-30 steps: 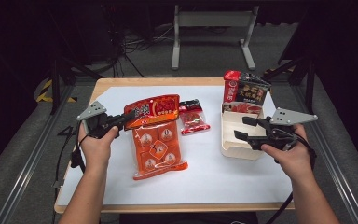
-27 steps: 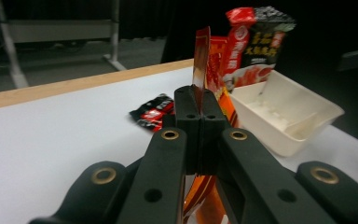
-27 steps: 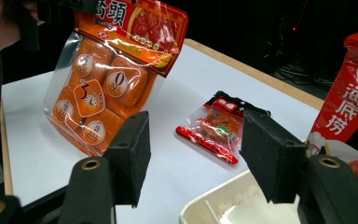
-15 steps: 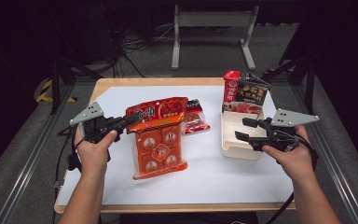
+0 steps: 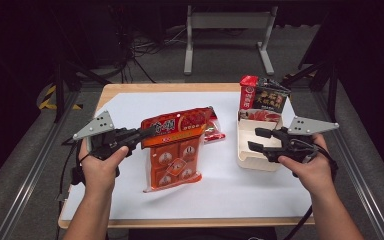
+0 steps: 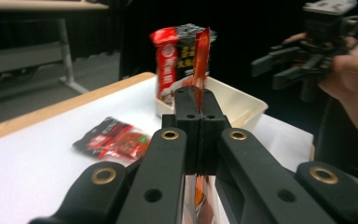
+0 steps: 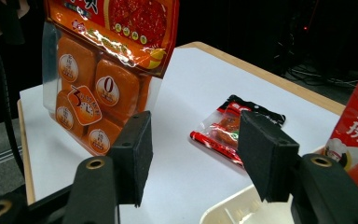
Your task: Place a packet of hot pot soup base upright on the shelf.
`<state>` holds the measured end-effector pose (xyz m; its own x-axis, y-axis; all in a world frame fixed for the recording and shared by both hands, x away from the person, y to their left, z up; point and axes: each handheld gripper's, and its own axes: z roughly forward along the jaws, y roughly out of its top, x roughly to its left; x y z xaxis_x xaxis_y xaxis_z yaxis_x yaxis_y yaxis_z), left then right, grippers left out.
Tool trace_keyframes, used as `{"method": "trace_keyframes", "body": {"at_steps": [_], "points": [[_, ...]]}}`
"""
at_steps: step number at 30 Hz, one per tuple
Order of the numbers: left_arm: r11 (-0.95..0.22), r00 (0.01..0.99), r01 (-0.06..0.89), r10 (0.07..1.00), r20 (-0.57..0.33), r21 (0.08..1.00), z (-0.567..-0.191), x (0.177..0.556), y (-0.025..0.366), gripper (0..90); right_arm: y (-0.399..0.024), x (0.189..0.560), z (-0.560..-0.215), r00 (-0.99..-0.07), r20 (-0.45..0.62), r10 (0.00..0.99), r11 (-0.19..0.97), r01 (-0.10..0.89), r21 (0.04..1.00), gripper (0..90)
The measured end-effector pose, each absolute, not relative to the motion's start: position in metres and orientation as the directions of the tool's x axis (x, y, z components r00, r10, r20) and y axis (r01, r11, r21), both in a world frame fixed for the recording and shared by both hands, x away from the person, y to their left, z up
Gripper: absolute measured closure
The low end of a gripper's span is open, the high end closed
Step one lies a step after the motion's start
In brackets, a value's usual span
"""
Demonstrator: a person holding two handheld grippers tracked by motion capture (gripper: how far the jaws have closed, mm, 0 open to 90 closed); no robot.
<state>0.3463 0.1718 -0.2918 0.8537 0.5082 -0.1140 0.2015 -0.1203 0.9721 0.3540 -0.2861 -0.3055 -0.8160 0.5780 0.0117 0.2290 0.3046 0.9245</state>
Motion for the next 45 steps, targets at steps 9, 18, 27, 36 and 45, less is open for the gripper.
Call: {"method": "trace_keyframes", "body": {"at_steps": [9, 18, 27, 36, 45], "points": [[-0.19, 0.892, 0.1, 0.452, -0.004, 0.977, -0.273, 0.322, 0.151, 90.0, -0.27, 0.36, -0.305, -0.856, 0.004, 0.517, 0.326, 0.201, 0.924, 36.7], [-0.171, 0.901, 0.026, 0.431, 0.051, 0.985, -0.263, 0.311, 0.149, 90.0, -0.243, 0.367, -0.314, -0.889, -0.017, 0.457, 0.331, 0.153, 0.931, 26.8], [-0.119, 0.913, 0.021, 0.407, 0.029, 0.993, -0.259, 0.315, 0.148, 90.0, -0.218, 0.373, -0.322, -0.925, -0.017, 0.38, 0.331, 0.119, 0.936, 24.1], [-0.101, 0.925, 0.009, 0.379, 0.03, 0.995, -0.257, 0.313, 0.141, 90.0, -0.195, 0.376, -0.336, -0.958, -0.008, 0.285, 0.317, 0.087, 0.945, 22.9], [-0.068, 0.94, 0.014, 0.342, 0.011, 0.998, -0.261, 0.315, 0.139, 90.0, -0.177, 0.374, -0.344, -0.981, -0.038, 0.19, 0.321, 0.026, 0.947, 23.9]]}}
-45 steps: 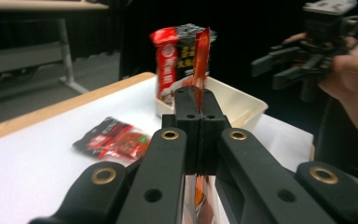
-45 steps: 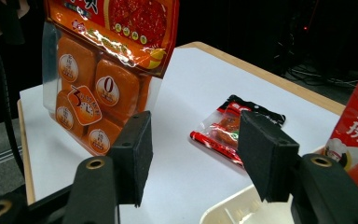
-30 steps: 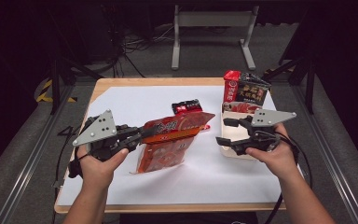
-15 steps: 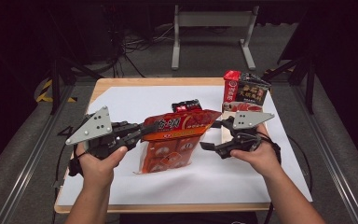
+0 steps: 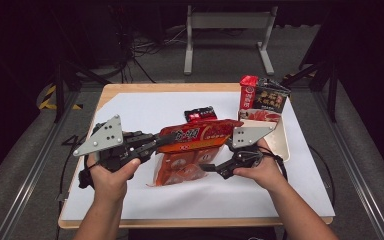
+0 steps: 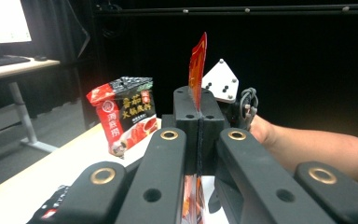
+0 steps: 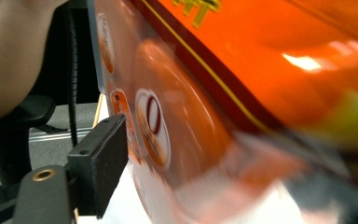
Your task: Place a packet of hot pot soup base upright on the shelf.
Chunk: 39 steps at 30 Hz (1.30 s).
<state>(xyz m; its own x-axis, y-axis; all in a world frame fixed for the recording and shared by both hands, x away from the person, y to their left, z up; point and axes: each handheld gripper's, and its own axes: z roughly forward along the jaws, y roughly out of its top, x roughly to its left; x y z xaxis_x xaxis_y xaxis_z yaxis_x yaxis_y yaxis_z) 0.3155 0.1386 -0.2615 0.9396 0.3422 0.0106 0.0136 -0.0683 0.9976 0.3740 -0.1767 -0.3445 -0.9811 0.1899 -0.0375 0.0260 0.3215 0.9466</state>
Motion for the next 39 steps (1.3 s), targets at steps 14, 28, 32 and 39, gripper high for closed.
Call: {"method": "trace_keyframes", "body": {"at_steps": [14, 28, 32, 39], "points": [[-0.047, 0.939, 0.045, 0.343, -0.026, 0.998, -0.266, 0.322, 0.144, 90.0, -0.178, 0.363, -0.337, -0.995, -0.042, 0.095, 0.382, -0.003, 0.924, 69.8], [-0.03, 0.937, 0.07, 0.344, -0.056, 0.997, -0.267, 0.326, 0.146, 77.1, -0.185, 0.358, -0.323, -0.994, 0.016, 0.109, 0.394, 0.058, 0.917, 70.0], [-0.104, 0.911, 0.096, 0.411, -0.046, 0.99, -0.269, 0.329, 0.14, 50.2, -0.192, 0.359, -0.317, -0.99, 0.006, 0.139, 0.405, 0.062, 0.912, 70.1], [-0.141, 0.887, 0.131, 0.459, -0.052, 0.981, -0.275, 0.337, 0.14, 28.2, -0.211, 0.364, -0.302, -0.978, -0.012, 0.208, 0.415, 0.077, 0.907, 70.1]]}}
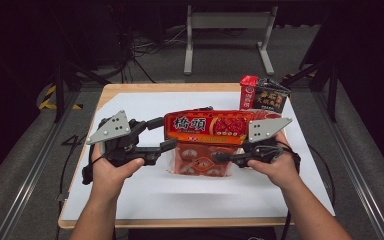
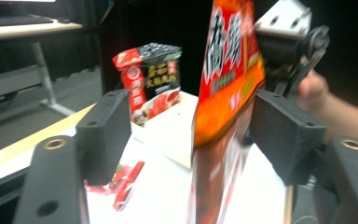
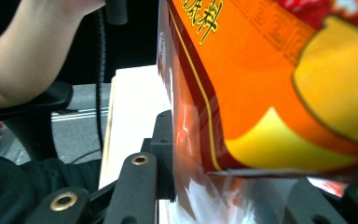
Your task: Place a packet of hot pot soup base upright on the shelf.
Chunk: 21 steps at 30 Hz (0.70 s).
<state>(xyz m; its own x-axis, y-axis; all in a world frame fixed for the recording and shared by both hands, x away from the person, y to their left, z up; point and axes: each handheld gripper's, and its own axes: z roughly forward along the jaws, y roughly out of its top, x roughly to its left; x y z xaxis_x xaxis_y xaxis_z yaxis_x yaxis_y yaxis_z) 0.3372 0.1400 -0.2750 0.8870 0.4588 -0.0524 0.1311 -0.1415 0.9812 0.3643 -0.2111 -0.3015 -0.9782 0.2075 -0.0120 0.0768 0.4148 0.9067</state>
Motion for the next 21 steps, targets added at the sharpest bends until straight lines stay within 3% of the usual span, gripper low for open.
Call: {"method": "trace_keyframes", "body": {"at_steps": [7, 21], "points": [[-0.149, 0.863, 0.156, 0.501, -0.061, 0.977, -0.281, 0.344, 0.147, 19.9, -0.231, 0.372, -0.284, -0.961, -0.013, 0.278, 0.396, 0.102, 0.912, 70.0], [-0.132, 0.82, 0.227, 0.56, -0.116, 0.965, -0.297, 0.363, 0.167, 17.9, -0.261, 0.389, -0.265, -0.913, -0.023, 0.408, 0.36, 0.137, 0.923, 70.0]]}}
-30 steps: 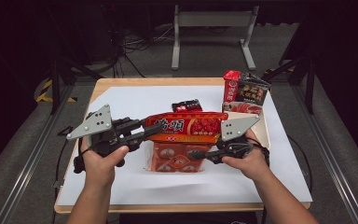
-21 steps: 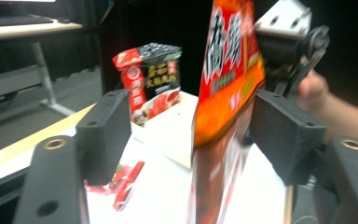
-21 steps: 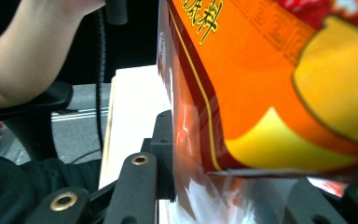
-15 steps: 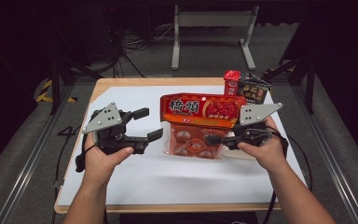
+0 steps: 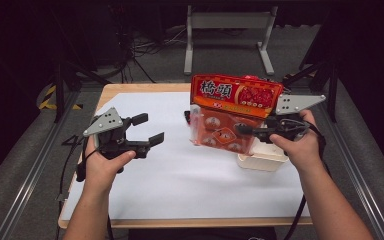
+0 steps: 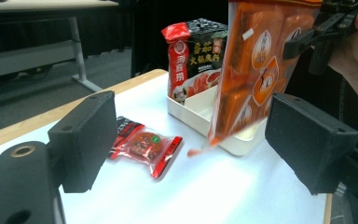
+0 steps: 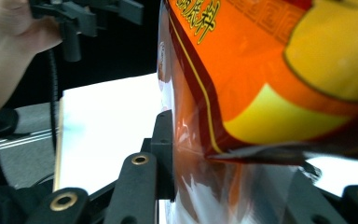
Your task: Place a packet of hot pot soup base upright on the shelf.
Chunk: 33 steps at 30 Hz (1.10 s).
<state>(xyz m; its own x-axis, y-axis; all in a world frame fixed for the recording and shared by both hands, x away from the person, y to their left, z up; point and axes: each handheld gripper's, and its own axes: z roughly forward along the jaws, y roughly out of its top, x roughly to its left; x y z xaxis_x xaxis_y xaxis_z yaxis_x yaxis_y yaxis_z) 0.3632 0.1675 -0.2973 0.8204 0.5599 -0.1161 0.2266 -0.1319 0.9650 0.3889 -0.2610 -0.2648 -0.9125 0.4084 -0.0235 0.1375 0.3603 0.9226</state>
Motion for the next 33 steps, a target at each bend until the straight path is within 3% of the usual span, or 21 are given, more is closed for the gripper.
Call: {"method": "trace_keyframes", "body": {"at_steps": [33], "points": [[-0.142, 0.799, 0.268, 0.585, -0.138, 0.953, -0.31, 0.376, 0.174, 17.6, -0.32, 0.415, -0.259, -0.779, -0.038, 0.625, 0.307, 0.201, 0.93, 70.1]]}}
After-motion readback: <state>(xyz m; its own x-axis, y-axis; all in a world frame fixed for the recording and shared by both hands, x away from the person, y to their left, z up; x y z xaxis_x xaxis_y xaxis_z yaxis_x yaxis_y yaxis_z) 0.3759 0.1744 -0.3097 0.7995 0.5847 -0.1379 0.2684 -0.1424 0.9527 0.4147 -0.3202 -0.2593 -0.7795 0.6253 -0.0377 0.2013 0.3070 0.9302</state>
